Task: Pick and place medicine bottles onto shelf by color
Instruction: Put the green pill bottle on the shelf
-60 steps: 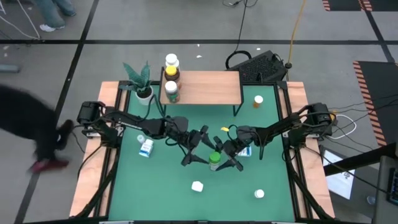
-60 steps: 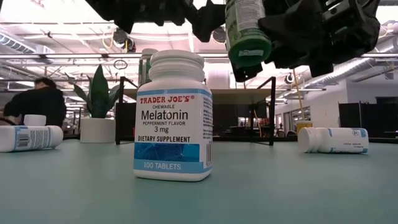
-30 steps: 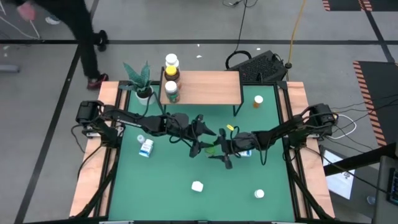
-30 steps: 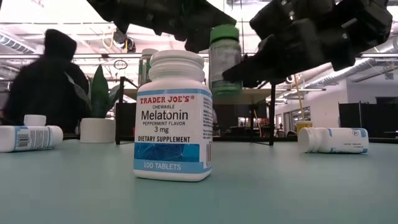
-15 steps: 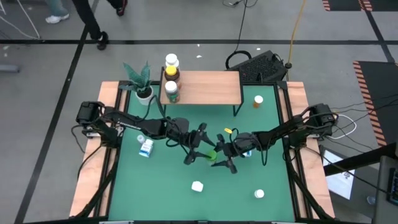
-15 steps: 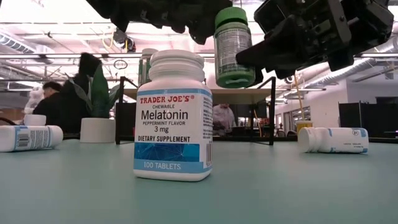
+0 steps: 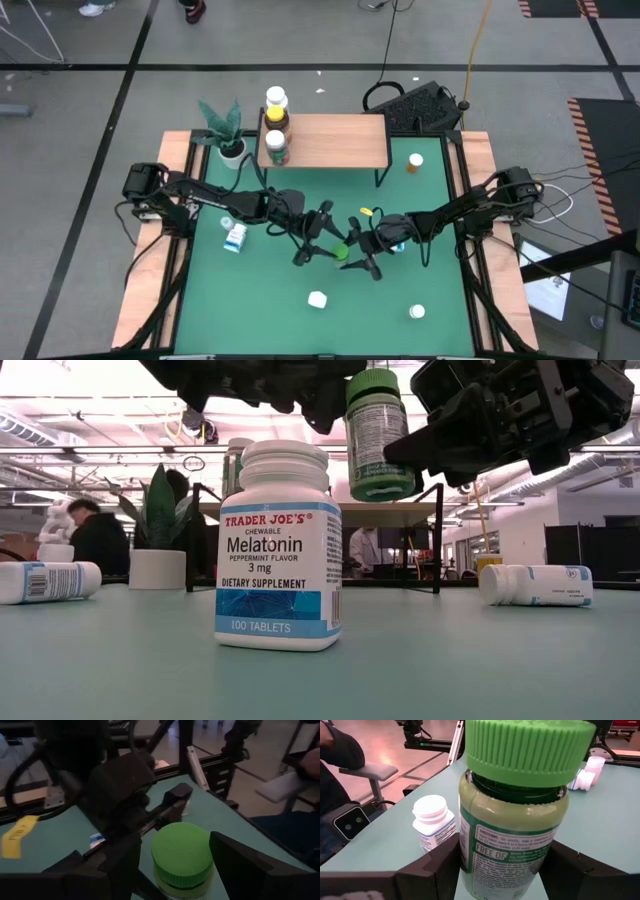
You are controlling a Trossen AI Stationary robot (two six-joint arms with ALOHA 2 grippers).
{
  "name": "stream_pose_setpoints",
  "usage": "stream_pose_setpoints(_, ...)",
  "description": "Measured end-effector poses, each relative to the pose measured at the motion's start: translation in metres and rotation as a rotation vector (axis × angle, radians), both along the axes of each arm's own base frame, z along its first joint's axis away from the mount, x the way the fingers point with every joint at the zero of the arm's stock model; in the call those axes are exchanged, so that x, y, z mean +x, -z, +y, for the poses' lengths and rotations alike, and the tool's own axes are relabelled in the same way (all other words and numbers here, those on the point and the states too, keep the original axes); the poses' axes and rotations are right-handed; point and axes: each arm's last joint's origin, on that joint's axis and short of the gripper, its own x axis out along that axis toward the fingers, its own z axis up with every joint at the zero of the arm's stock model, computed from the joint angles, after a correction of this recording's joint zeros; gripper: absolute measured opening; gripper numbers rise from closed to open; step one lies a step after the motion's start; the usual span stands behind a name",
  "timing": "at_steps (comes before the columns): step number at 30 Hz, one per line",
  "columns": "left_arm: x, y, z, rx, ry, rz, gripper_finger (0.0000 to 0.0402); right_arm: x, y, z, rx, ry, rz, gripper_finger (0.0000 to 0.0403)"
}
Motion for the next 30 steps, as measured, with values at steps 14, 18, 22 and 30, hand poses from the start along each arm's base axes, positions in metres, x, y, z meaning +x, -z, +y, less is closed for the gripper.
stream_pose_setpoints(14, 0.001, 0.008, -0.007, 0.011, 0.050, 0.018, 0.0295, 0.001, -0.003, 0.000, 0.003, -0.003, -0.028, 0.0213)
stream_pose_setpoints(18, 0.006, 0.016, -0.007, 0.010, 0.056, 0.020, 0.0280, 0.001, -0.003, 0.000, 0.004, -0.003, -0.032, 0.0213)
stream_pose_setpoints(22, 0.009, 0.019, -0.004, 0.004, 0.047, 0.012, 0.0250, 0.001, -0.003, 0.000, 0.004, -0.002, -0.036, 0.0213)
stream_pose_setpoints(30, 0.009, 0.019, -0.002, -0.007, 0.039, 0.010, 0.0226, 0.001, -0.003, 0.000, -0.003, -0.002, -0.038, 0.0213)
